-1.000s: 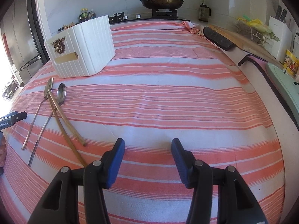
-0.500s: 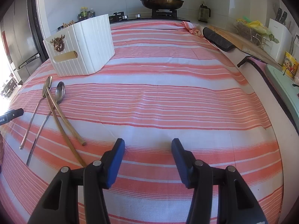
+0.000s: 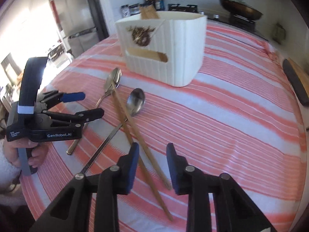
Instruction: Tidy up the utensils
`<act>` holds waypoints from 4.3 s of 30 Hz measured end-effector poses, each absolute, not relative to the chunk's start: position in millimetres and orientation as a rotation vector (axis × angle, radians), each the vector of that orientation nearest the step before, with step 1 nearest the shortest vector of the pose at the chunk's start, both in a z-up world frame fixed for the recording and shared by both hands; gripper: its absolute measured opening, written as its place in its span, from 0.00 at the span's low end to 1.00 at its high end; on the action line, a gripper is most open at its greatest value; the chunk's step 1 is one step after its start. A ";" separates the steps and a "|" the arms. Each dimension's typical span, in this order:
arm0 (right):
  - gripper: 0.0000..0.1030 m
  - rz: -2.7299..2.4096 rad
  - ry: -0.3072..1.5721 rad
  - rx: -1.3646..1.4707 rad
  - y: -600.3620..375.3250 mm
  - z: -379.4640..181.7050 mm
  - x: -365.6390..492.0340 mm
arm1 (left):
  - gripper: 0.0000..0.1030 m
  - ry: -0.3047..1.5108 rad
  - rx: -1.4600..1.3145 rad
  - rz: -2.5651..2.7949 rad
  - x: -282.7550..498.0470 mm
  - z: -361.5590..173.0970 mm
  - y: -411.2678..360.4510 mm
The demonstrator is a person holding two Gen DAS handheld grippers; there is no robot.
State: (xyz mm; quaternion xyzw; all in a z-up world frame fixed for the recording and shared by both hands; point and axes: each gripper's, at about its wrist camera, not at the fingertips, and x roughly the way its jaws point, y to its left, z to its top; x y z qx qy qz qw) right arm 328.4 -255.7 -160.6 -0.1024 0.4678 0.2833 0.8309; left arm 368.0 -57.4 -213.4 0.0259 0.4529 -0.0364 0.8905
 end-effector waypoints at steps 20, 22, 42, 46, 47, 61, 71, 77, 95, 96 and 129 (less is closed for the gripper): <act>0.10 0.244 1.027 -0.045 -352.1 -176.3 285.6 | 0.06 0.903 -0.036 0.052 347.9 -212.7 -8.0; 0.09 0.169 1.012 -0.016 -367.0 -175.6 278.3 | 0.07 0.908 -0.029 0.057 345.3 -212.7 -4.8; 0.46 0.250 0.943 -0.196 -347.6 -180.4 274.9 | 0.46 0.899 0.018 0.020 336.7 -213.9 -1.7; 0.15 0.281 0.943 -0.192 -340.3 -179.9 278.8 | 0.46 0.898 0.016 0.020 336.4 -213.9 -1.6; 0.15 0.271 0.946 -0.184 -339.0 -179.9 279.0 | 0.46 0.899 0.015 0.019 336.2 -213.8 -1.2; 0.07 0.041 0.967 -0.022 -361.6 -177.9 218.3 | 0.59 0.900 -0.015 0.030 327.1 -213.7 5.1; 0.49 0.048 0.927 -0.141 -354.9 -180.1 239.1 | 0.97 0.952 0.024 -0.013 331.2 -218.4 6.4; 0.59 0.094 0.940 -0.080 -366.4 -184.4 256.3 | 1.00 0.966 0.042 -0.067 334.5 -220.0 10.8; 0.61 0.096 0.916 -0.070 -367.3 -187.0 257.0 | 1.00 0.947 0.034 -0.065 330.9 -221.1 11.8; 0.61 0.096 0.916 -0.069 -367.4 -187.0 257.0 | 1.00 0.947 0.034 -0.065 330.9 -221.1 11.8; 0.54 0.229 1.156 -0.018 -391.1 -168.8 304.6 | 0.99 1.074 0.017 -0.108 387.3 -210.0 19.1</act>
